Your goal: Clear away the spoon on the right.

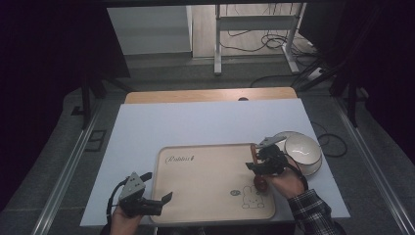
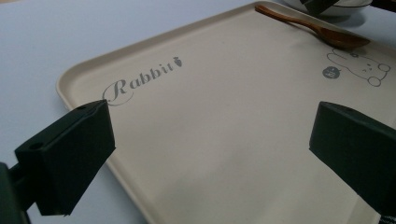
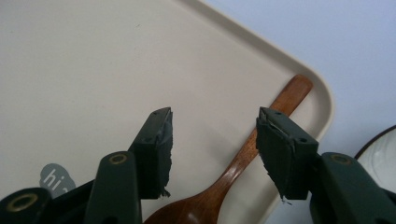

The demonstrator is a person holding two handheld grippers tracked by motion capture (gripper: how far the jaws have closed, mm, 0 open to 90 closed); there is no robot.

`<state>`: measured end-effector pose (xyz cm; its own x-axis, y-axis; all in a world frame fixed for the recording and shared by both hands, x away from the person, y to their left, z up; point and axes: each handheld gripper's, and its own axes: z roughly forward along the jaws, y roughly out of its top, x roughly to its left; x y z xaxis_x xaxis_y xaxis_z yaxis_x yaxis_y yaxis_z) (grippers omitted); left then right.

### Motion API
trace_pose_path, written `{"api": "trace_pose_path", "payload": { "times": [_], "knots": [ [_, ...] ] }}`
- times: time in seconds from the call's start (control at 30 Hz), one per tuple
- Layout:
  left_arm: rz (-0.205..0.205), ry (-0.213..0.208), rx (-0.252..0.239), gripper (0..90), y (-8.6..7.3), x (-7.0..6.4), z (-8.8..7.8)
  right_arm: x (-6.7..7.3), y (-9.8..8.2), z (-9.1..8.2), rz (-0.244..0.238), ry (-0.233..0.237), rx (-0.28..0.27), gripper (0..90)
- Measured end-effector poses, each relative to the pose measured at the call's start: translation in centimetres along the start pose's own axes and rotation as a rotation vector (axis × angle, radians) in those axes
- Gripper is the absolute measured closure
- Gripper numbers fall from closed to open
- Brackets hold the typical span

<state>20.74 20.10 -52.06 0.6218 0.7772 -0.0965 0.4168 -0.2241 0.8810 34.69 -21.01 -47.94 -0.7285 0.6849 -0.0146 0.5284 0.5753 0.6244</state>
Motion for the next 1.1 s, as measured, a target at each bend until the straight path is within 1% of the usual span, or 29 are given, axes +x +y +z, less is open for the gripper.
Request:
{"api": "trace_pose_path", "payload": {
  "times": [0.23, 0.47, 0.57, 0.9, 1.1],
  "knots": [
    [0.0, 0.0, 0.0, 0.0, 0.0, 0.0, 0.0, 0.2, -0.3, -0.7, 0.002, -0.003, -0.017, 41.2],
    [0.0, 0.0, 0.0, 0.0, 0.0, 0.0, 0.0, 0.5, -0.7, -1.5, -0.02, -0.015, -0.047, 37.8],
    [0.0, 0.0, 0.0, 0.0, 0.0, 0.0, 0.0, 0.6, -0.8, -1.6, -0.017, -0.016, -0.05, 37.2],
    [-0.002, -0.001, -0.001, 0.0, 0.0, 0.0, 0.0, 1.2, -1.5, -2.4, -0.039, -0.017, -0.067, 36.7],
    [0.0, -0.002, 0.001, 0.0, 0.0, 0.0, 0.0, 1.4, -1.7, -2.7, -0.041, -0.018, -0.074, 34.9]
  ]
}}
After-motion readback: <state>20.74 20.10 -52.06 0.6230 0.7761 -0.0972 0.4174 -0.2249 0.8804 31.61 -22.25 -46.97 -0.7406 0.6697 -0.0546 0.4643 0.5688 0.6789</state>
